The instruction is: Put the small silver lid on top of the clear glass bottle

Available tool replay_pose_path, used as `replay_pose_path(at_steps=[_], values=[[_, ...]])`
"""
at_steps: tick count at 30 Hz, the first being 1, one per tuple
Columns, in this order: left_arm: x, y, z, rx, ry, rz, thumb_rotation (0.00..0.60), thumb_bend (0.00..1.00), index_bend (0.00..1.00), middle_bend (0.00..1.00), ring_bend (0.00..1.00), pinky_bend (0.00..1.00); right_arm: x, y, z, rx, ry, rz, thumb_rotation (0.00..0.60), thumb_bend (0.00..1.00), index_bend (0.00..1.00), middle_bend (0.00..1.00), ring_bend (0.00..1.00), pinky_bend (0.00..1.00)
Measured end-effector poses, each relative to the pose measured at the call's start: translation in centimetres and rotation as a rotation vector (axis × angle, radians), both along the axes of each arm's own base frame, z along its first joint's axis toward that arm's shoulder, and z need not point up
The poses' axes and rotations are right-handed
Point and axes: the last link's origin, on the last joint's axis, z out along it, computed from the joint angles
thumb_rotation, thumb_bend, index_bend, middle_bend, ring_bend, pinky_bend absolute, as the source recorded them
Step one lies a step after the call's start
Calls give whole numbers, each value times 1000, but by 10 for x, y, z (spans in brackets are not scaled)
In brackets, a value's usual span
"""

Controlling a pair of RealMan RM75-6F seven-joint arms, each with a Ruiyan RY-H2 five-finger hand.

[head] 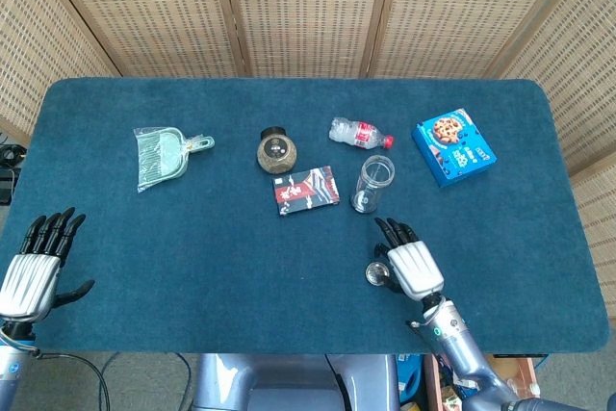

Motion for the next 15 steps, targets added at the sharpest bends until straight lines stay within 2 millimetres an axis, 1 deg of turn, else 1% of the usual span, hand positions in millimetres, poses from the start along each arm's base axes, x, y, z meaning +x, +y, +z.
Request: replay_pose_path(at_steps=[15], values=[[1, 0, -1, -4, -3, -3, 600, 190, 0, 0, 0, 0, -6, -4, -13, 23, 12, -26, 600, 419, 494, 127, 0, 197]])
